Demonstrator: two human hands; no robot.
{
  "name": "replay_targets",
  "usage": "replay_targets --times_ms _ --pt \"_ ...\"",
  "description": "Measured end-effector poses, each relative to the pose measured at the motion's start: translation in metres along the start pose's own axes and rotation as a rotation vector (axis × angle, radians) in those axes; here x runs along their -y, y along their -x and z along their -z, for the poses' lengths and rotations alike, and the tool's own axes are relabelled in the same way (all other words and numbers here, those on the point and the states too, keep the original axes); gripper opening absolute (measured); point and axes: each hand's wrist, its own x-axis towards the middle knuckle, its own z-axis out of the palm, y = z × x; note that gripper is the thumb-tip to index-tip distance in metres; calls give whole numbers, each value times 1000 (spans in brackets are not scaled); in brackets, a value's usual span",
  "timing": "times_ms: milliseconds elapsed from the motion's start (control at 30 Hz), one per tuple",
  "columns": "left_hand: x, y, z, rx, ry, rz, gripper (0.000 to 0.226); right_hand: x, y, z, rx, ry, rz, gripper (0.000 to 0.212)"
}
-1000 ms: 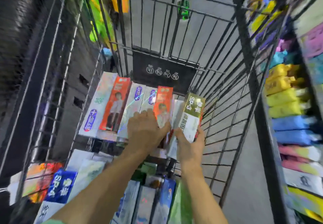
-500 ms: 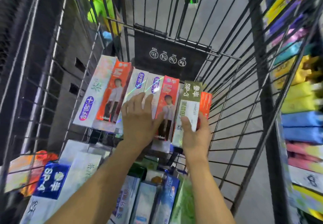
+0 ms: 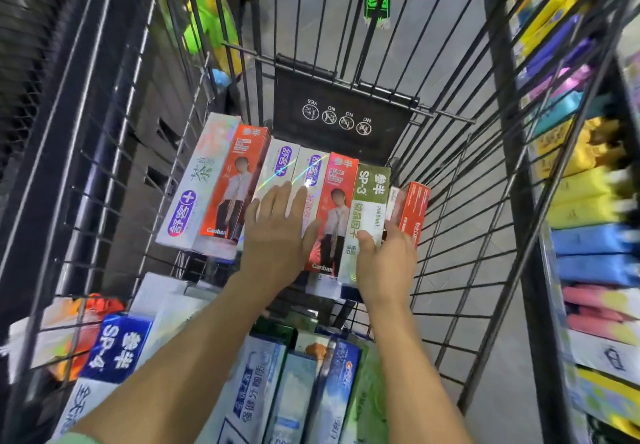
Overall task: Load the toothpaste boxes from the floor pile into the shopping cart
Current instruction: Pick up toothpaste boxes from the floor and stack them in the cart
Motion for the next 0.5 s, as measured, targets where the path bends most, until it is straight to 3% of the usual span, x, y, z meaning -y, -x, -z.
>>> replay_targets --times_ms 133,267,500 --pt "5 1 13 165 10 -34 62 3 4 0 5 105 14 31" --pt "3 7 41 372 -26 -115 65 11 16 17 88 262 21 49" --pt "-8 9 119 387 55 -249 57 33 69 72 152 309 145 49"
